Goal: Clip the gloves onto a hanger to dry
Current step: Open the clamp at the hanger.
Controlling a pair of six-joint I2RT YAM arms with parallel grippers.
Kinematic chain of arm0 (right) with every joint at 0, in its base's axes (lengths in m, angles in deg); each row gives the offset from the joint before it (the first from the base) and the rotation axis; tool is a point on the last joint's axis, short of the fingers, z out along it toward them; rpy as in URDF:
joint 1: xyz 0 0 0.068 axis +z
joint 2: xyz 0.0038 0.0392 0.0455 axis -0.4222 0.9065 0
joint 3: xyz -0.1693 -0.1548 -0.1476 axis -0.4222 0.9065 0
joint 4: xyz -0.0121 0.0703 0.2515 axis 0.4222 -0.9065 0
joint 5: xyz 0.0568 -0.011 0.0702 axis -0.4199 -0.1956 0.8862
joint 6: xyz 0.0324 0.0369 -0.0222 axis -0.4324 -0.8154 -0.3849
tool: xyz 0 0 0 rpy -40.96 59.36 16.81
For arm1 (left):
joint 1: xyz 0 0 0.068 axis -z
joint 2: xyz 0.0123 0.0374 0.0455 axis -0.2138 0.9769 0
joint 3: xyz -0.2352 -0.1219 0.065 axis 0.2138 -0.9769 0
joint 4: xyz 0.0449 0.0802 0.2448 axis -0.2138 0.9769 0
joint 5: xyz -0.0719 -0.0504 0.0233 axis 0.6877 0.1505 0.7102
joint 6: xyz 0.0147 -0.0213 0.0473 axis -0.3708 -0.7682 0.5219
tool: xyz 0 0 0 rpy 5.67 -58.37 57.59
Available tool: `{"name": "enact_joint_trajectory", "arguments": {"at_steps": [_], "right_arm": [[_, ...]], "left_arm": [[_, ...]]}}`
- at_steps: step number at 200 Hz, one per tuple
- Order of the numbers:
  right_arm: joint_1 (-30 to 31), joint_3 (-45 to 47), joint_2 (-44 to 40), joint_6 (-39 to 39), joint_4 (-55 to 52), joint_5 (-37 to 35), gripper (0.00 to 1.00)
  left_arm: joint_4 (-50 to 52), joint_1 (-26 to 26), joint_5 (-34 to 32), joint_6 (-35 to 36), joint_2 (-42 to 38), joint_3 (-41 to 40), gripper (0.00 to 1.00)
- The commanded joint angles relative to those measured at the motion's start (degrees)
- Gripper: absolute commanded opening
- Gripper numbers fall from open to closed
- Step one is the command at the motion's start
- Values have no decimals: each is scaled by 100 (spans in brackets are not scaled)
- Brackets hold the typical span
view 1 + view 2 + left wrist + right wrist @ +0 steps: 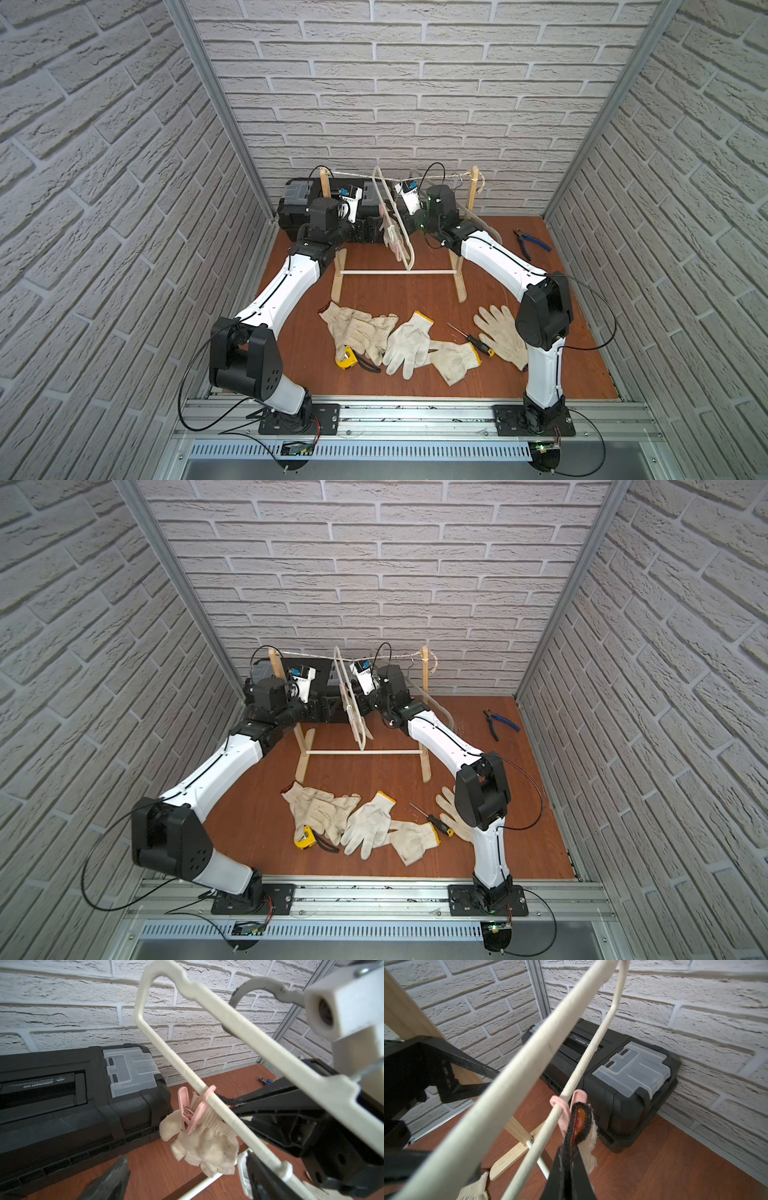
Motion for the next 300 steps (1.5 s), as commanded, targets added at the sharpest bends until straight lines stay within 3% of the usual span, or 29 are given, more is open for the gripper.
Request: {"name": "enact_joint_trajectory", "arguments": {"at_steps": [1,54,115,240,300], "right_arm": [[-21,-204,28,-71,70,397,5],[-21,-240,31,-60,-15,654,6],[-30,-308,41,32,-185,752,6],[-179,-767,306,235,-675,1220,5],[-284,-964,348,343,-993,1573,5]], "left_arm": [[150,-8,375,-155,1,120,86],[246,-97,33,-167,304,260,83],[-1238,-85,126,-738,630,-77,78],[-2127,-202,1782,-712,1204,17,66],[-2182,-214,2322,-315,1348,174,61]]}}
